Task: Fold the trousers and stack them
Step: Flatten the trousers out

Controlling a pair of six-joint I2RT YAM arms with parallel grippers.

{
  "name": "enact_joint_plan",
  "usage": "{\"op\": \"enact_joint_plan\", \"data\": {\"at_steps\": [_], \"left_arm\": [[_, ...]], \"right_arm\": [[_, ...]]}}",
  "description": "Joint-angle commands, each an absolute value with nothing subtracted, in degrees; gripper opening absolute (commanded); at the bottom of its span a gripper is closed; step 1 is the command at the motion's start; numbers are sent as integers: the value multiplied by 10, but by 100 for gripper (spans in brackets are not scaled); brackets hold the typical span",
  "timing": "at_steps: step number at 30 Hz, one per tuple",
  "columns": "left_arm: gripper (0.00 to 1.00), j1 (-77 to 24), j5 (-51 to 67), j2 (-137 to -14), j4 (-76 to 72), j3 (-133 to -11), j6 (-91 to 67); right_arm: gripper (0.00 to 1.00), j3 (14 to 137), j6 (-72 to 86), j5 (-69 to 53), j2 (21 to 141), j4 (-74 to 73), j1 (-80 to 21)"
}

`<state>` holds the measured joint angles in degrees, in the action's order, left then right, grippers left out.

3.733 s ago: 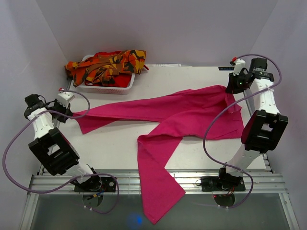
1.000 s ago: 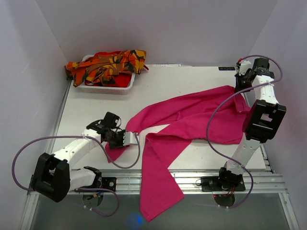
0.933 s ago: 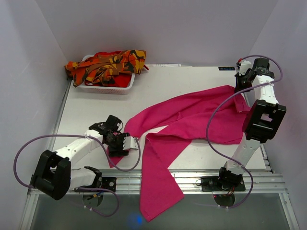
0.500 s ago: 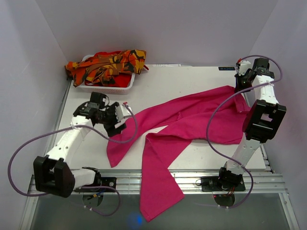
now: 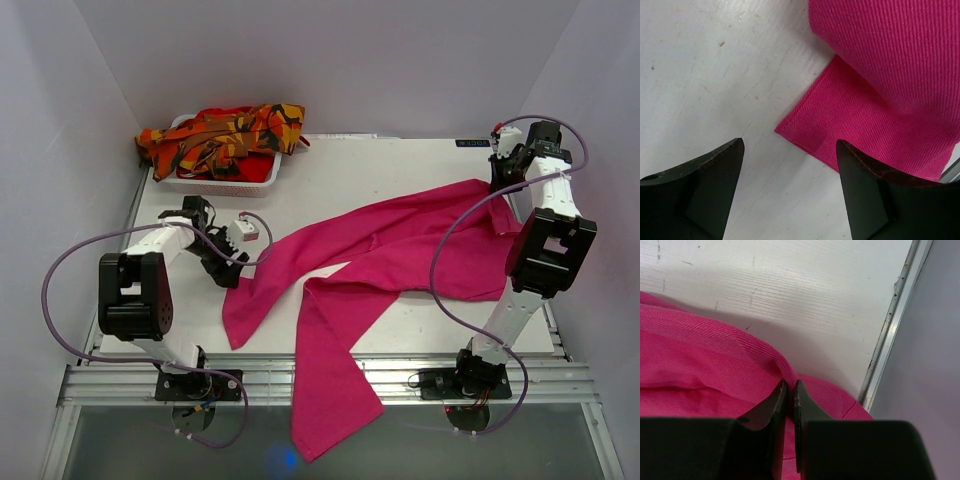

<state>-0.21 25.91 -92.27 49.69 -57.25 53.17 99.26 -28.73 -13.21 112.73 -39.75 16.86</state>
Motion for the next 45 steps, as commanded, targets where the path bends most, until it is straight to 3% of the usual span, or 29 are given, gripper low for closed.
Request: {"op": "enact_joint_plan", "data": {"at_steps": [1,5,8,9,12,23,34,45], "left_arm": [[84,-5,262,-921,462,-554,549],[71,-16,249,-933,431,-527,552],[47,-21,226,-938,412,-508,543],[29,-21,219,-940,410,-507,536],[0,-1,221,-925,408,-520,501],[0,216,358,-750,457,-636,426],[0,314,384,-540,401,-596,317],[0,343,413,-489,412,-628,279]], "right_arm": [[8,1000,-296,-127,1109,-397,172],[8,1000,-297,-130,1110,-399,171],[8,1000,-296,-130,1107,-399,172],[8,1000,-297,-130,1106,-400,172],[8,992,-301,-127,1096,-399,174],[8,927,-316,-163,1035,-398,218],[8,856,-364,-242,926,-390,276],[8,832,-390,-314,925,-400,325]]}}
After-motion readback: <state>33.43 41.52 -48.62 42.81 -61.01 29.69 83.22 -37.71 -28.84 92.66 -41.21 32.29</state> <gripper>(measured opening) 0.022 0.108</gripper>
